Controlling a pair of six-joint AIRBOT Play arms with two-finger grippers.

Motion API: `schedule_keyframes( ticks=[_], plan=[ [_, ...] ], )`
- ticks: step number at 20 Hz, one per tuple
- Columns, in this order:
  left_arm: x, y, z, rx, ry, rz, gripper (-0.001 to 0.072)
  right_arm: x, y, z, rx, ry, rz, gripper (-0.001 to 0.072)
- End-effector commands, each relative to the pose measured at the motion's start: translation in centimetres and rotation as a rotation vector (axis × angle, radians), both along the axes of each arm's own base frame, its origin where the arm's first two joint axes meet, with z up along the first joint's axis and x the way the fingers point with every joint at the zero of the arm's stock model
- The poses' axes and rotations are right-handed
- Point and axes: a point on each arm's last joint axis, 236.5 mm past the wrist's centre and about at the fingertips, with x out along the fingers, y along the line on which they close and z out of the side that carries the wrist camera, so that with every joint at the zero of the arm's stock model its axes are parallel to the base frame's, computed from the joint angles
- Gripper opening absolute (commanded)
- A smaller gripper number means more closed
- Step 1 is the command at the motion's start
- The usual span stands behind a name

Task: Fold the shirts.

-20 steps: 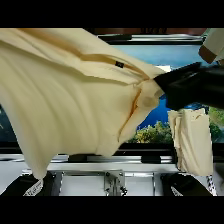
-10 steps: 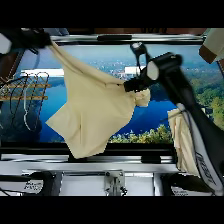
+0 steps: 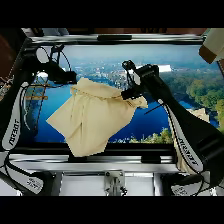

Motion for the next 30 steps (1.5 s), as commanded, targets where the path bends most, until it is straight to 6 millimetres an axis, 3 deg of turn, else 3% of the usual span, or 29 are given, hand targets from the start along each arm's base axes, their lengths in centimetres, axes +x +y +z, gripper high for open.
schedule_keyframes(
  ticks=[1,3,6,9,11,12,13,14,17,22,26,27,30],
  plan=[
    [-6.7,2.8,2.0,0.007,0.216,0.0,0.055,-0.8,-2.8,2.8,-0.103,-0.023,0.022,0.0066],
    [-9.8,1.2,2.6,-0.109,0.241,0.029,0.055,-0.9,-4.1,4.8,-0.137,-0.064,0.014,0.0066],
    [-17.5,-2.6,-0.8,-0.261,0.318,0.038,0.055,-1.3,-3.7,6.6,-0.093,-0.096,0.013,0.0065],
    [-25.4,-1.8,-5.2,-0.273,0.367,0.105,0.0551,-2.0,-2.8,6.6,-0.049,-0.072,0.016,0.0066],
    [-29.5,-0.8,-7.1,-0.272,0.407,0.152,0.0557,-2.2,-2.3,6.6,-0.027,-0.064,0.019,0.0066],
    [-31.3,-0.5,-8.0,-0.272,0.427,0.168,0.0593,-2.3,-2.0,6.5,-0.018,-0.061,0.02,0.0065],
    [-32.6,-0.3,-8.8,-0.268,0.446,0.175,0.0681,-2.4,-1.9,6.5,-0.012,-0.057,0.021,0.0065],
    [-33.7,-0.1,-9.6,-0.264,0.465,0.181,0.0681,-2.4,-1.9,6.5,-0.01,-0.057,0.021,0.0065],
    [-34.6,0.0,-12.0,-0.265,0.483,0.247,0.0678,-2.4,-1.9,6.5,-0.01,-0.057,0.021,0.0065],
    [-32.0,-1.7,-13.1,-0.372,0.405,0.35,0.067,-2.1,-1.8,6.6,-0.006,-0.069,0.022,0.0066],
    [-31.5,-3.0,-14.8,-0.382,0.434,0.352,0.0657,-1.8,-1.6,6.7,0.001,-0.084,0.024,0.0066],
    [-31.0,-3.5,-15.0,-0.398,0.425,0.352,0.0555,-1.8,-1.6,6.7,0.001,-0.084,0.024,0.0066],
    [-28.6,-5.2,-14.1,-0.497,0.352,0.361,0.0033,-1.8,-1.6,6.7,0.001,-0.084,0.024,0.0066]
  ],
)
